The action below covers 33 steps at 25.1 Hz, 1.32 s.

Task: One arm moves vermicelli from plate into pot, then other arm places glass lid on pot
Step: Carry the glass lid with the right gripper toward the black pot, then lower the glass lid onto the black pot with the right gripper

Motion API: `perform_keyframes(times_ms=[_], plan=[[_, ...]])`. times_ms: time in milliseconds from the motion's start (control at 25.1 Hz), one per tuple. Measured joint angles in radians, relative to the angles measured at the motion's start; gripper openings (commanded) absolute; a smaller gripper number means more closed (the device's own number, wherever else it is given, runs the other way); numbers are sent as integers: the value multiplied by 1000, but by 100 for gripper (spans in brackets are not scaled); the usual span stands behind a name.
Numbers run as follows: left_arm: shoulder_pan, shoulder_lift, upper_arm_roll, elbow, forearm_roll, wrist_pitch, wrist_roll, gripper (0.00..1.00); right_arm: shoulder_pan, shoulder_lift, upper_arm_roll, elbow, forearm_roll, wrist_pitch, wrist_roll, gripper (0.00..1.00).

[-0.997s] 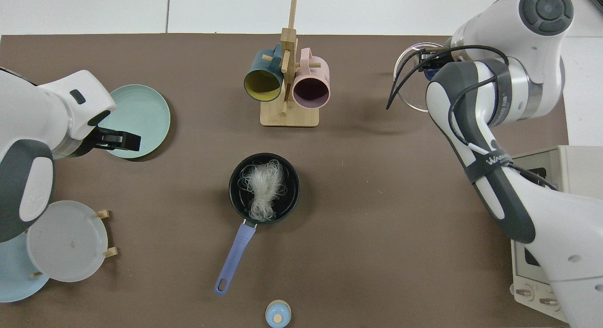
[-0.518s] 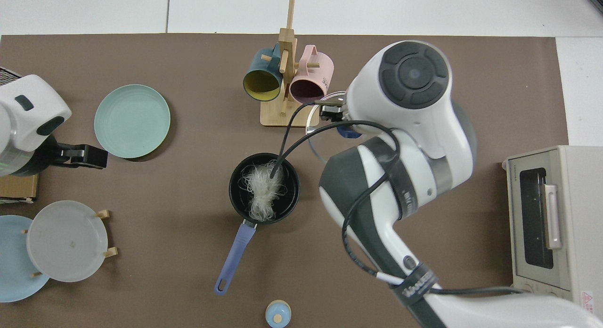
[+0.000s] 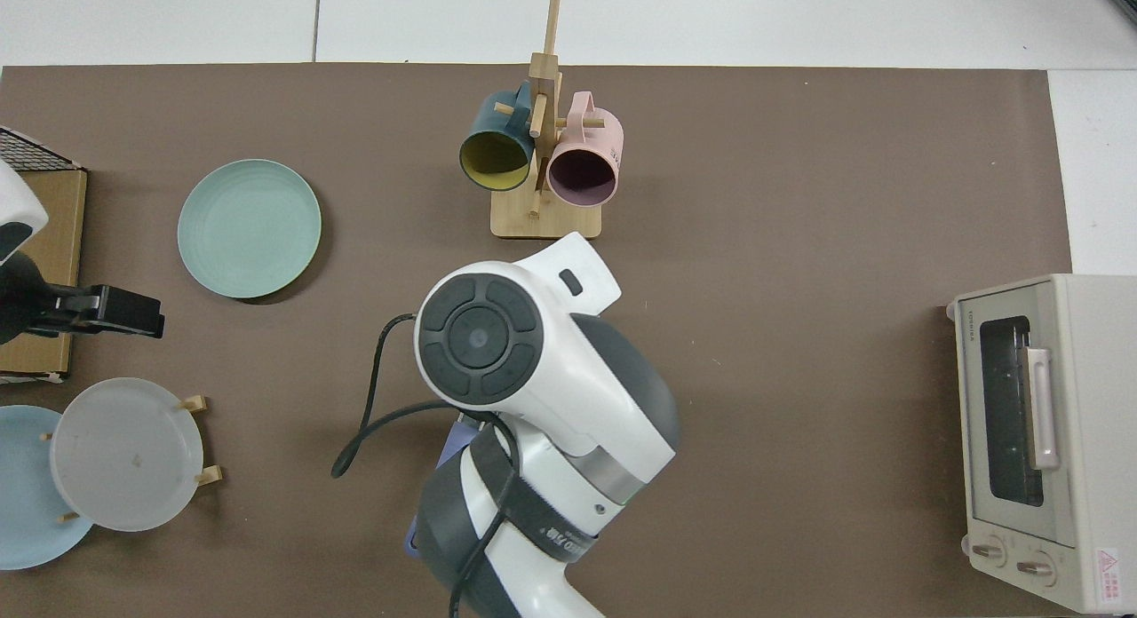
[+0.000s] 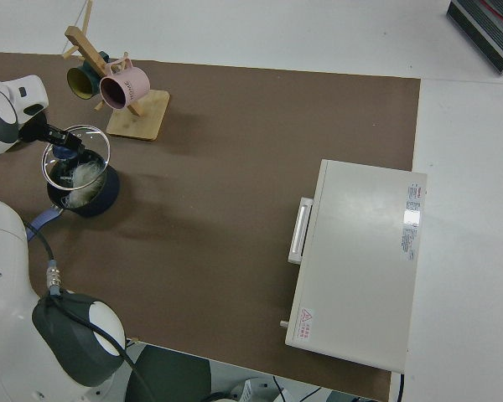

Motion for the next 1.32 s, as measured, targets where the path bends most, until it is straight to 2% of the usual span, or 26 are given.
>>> perform_keyframes(times_ms=[199,558,1037,1316], plan=[[-16,12,11,50,-14,0,0,100,46,33,0,0,-24,25,44,0],[-59,16,14,62,-15,-14,-7,100,52,83,-1,-1,-29,35,44,0],[-59,17,25,62,-15,-27,-24,100,65,102,-3,-33,-32,108,44,0],[-59,17,25,62,-15,-27,-24,100,64,102,-4,-35,-33,112,44,0]])
